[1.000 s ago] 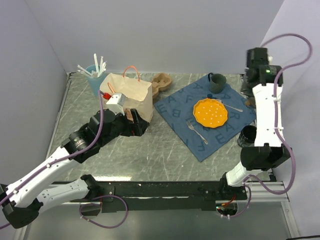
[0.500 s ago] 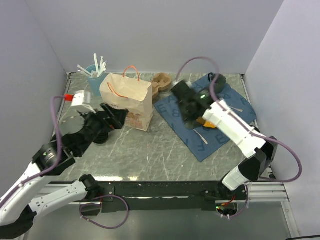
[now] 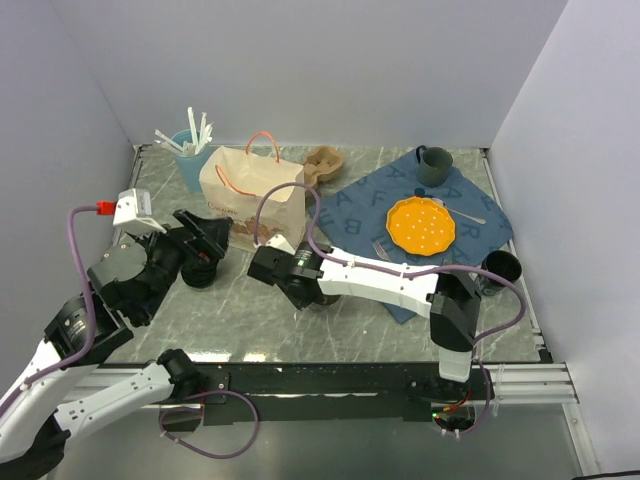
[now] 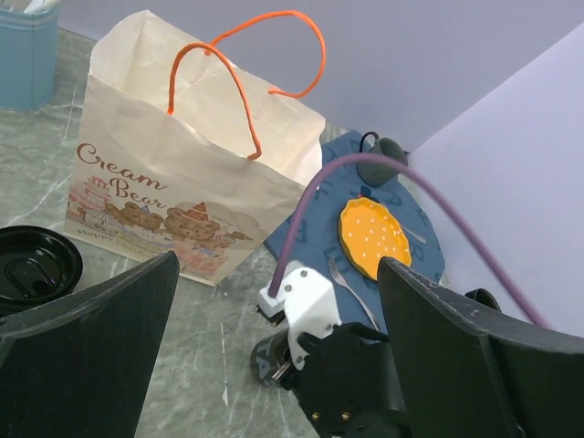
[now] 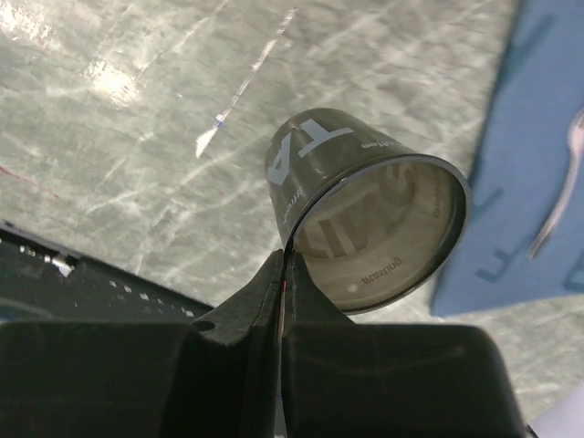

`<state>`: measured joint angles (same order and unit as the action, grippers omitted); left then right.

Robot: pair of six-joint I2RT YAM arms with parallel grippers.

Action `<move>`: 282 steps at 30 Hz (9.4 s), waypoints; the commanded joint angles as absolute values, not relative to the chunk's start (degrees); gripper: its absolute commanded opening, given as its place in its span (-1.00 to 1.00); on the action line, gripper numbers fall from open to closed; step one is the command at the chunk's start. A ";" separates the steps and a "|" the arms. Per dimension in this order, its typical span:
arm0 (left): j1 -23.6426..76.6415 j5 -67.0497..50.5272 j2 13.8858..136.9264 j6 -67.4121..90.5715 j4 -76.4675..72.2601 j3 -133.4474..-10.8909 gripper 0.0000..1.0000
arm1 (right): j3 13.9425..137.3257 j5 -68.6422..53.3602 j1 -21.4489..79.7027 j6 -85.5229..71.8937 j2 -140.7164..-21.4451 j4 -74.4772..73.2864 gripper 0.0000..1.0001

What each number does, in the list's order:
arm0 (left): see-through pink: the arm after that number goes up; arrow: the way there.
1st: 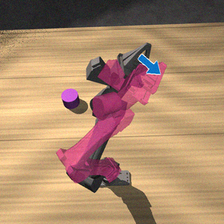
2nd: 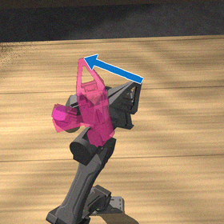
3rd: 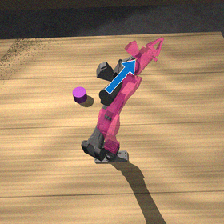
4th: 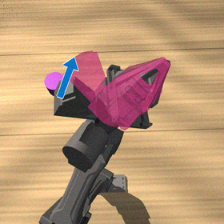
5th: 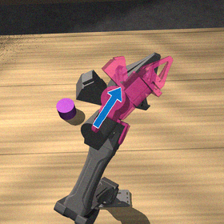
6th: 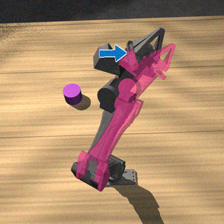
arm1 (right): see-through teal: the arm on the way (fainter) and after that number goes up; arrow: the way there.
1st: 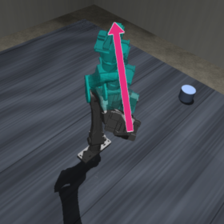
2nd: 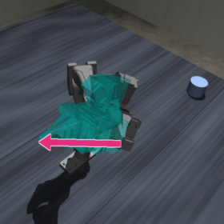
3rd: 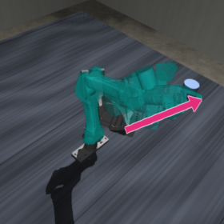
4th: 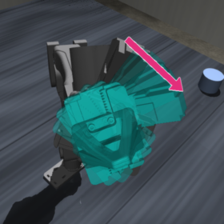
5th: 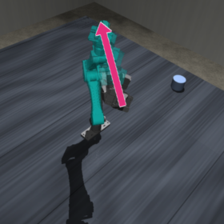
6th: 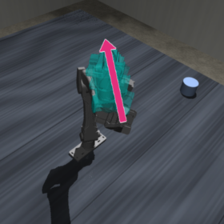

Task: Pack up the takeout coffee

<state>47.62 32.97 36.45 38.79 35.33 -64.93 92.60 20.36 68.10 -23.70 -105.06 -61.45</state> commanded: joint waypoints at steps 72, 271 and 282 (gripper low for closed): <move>24.52 19.25 69.17 10.03 39.03 -55.99 0.06 | 92.90 26.54 69.87 -26.72 -60.11 -74.44 -0.23; 24.35 -33.83 35.75 67.71 10.19 -49.48 0.75 | 79.89 -0.62 58.80 -9.75 -60.29 -40.13 -1.00; 24.35 -14.01 32.09 56.61 28.38 -47.12 0.93 | 75.76 3.95 58.71 -19.94 -70.21 -46.31 -1.00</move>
